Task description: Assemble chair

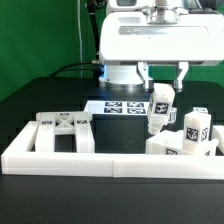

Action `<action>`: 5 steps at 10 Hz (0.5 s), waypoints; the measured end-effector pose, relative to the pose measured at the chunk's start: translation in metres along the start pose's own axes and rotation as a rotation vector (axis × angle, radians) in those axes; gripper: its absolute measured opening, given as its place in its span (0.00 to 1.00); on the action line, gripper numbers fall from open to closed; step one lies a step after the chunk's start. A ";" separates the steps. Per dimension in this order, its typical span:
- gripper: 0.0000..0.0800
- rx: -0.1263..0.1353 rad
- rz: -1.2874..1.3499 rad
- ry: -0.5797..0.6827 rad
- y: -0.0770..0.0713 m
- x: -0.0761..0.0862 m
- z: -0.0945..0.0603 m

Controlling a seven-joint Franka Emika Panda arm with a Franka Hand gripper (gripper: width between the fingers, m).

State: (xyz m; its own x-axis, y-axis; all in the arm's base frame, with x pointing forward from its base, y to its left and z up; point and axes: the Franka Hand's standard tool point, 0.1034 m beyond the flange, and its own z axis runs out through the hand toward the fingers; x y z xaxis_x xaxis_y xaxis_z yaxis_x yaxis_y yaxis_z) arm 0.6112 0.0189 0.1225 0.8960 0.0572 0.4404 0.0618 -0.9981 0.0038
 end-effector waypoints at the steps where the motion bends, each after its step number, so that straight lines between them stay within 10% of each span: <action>1: 0.36 0.004 0.004 -0.008 0.001 0.001 -0.002; 5: 0.36 0.001 0.003 -0.006 0.002 0.000 -0.001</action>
Offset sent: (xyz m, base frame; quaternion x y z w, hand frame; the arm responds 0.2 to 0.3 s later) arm 0.0000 0.0000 0.0000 0.0000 0.0000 0.0000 1.0000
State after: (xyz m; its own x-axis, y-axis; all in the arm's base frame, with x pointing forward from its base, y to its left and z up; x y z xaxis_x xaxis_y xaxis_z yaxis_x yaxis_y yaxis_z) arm 0.6106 0.0164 0.1235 0.8987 0.0546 0.4352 0.0599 -0.9982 0.0014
